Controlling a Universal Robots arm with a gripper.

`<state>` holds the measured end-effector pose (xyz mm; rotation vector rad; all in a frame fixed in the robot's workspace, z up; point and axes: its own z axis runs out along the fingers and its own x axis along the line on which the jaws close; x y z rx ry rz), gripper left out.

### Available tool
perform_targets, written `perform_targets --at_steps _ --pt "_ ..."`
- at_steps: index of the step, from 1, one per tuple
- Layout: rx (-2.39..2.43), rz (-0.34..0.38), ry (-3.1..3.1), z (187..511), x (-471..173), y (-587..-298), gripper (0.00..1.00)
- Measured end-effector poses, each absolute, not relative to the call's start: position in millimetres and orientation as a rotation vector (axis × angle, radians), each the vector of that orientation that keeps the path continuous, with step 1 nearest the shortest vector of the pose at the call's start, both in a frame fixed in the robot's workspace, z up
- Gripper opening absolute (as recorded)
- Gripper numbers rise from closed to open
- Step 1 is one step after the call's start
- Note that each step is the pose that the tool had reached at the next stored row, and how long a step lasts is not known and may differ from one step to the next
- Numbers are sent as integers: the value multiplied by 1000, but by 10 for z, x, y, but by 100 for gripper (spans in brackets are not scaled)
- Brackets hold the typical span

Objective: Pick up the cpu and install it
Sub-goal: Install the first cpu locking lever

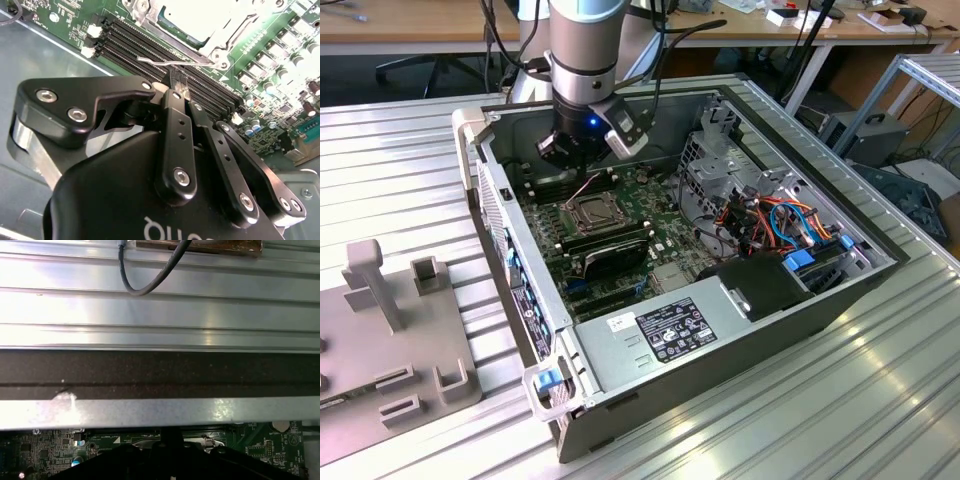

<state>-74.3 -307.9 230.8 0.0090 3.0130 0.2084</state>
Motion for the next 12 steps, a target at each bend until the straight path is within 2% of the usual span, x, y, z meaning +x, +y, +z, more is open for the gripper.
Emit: perform_targets --at_steps 12 --pt "9 213 3013 2306 -741 -3117 11"
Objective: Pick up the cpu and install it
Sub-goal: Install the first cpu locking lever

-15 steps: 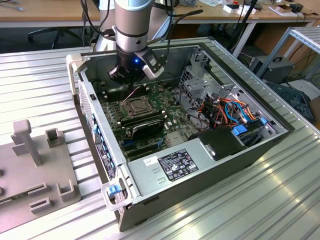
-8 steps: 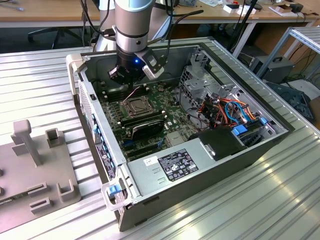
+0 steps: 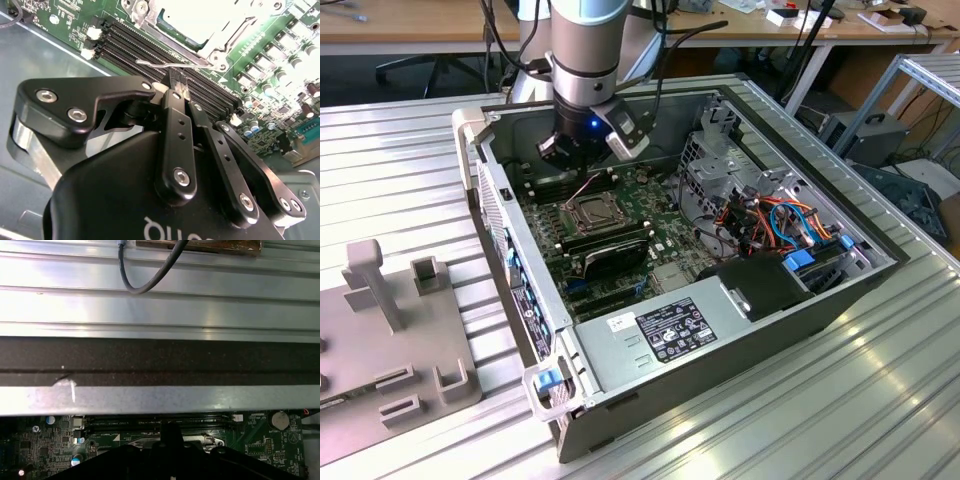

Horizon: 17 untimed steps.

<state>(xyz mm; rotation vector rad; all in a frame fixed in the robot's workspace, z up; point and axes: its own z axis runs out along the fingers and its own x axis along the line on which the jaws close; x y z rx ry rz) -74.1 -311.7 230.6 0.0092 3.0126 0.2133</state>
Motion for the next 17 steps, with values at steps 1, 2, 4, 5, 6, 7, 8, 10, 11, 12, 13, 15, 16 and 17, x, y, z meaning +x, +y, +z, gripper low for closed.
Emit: perform_targets --at_steps 1,2,4,5,6,7,8,10,11,12,13,15,16,17 --pt "9 213 3013 2306 -741 -3118 11" --pt "9 213 3013 2305 -740 -3118 11" --pt "9 213 3013 2303 -739 -3121 11" --pt "9 213 3013 2302 -739 -3122 11" --pt "9 213 3013 2300 -738 -3123 11" --pt "9 213 3013 2298 -738 -3123 11" --pt "9 213 3013 2295 -736 -3124 11" --pt "9 213 3013 2287 -733 -3127 11" --pt "9 213 3013 2286 -733 -3127 11" --pt "9 213 3013 2285 -732 -3127 11" --pt "9 213 3013 2285 -732 -3127 11" --pt "9 213 3013 2284 -732 -3127 11" --pt "9 213 3013 2283 -732 -3127 11" --pt "9 213 3012 2278 -726 -3127 11"
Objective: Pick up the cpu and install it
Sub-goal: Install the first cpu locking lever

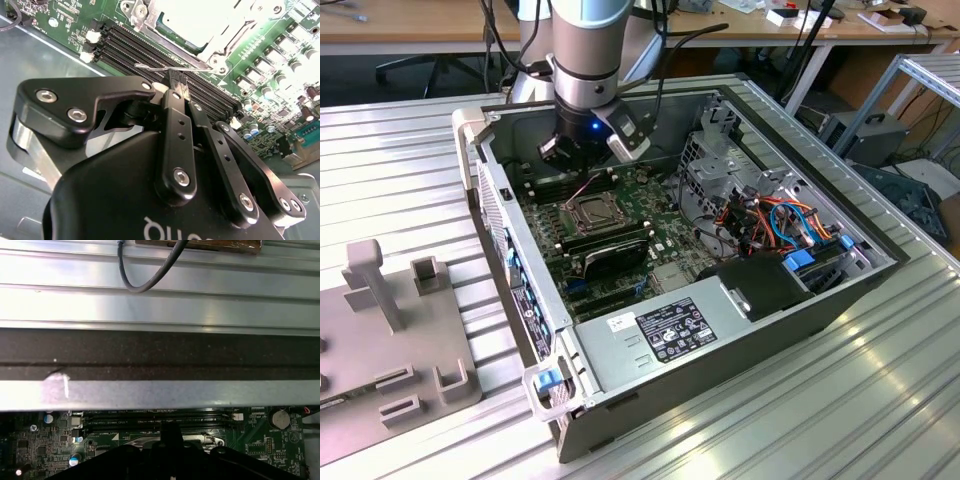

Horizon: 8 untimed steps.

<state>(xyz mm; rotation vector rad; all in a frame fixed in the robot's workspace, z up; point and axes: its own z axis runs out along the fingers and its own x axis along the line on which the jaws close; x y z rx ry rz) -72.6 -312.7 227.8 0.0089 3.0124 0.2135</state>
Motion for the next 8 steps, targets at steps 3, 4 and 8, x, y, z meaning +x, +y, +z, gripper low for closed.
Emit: perform_targets --at_steps 3,4,8 --pt "9 213 3013 2263 -711 -3127 11" --pt "9 213 3013 2257 -707 -3127 11" --pt "9 213 3013 2226 -683 -3127 11"
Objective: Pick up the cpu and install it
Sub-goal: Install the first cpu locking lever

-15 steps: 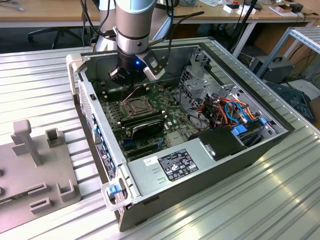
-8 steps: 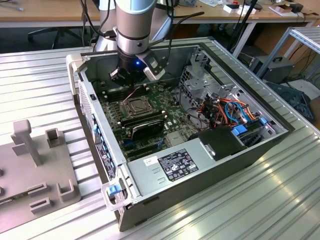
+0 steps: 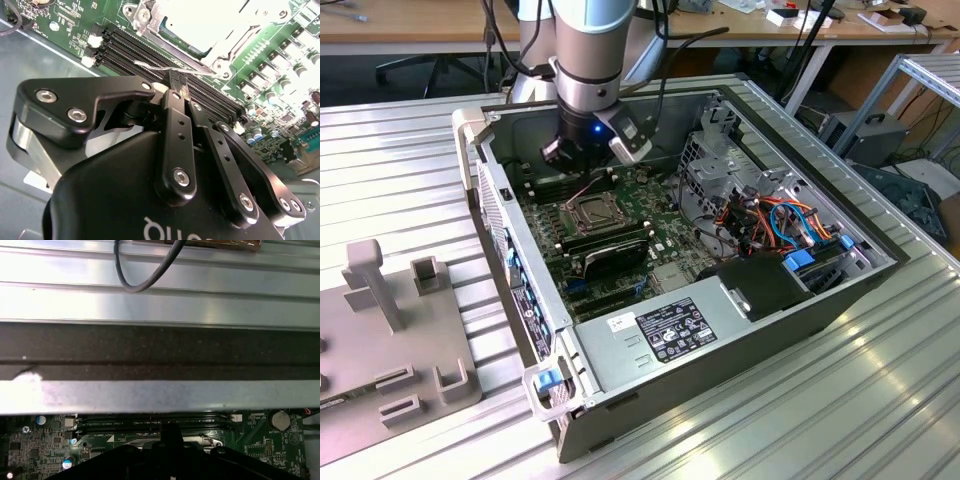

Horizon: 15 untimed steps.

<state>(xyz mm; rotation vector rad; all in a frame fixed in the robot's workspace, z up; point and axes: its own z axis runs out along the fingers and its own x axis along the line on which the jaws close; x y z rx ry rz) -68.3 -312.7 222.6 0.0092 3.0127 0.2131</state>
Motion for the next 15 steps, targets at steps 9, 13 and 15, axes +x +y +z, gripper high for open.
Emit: perform_targets --at_steps 9,13,15 --pt "9 213 3013 2214 -668 -3127 11" --pt "10 213 3013 2197 -648 -3127 11" --pt "9 213 3013 2196 -647 -3128 11"
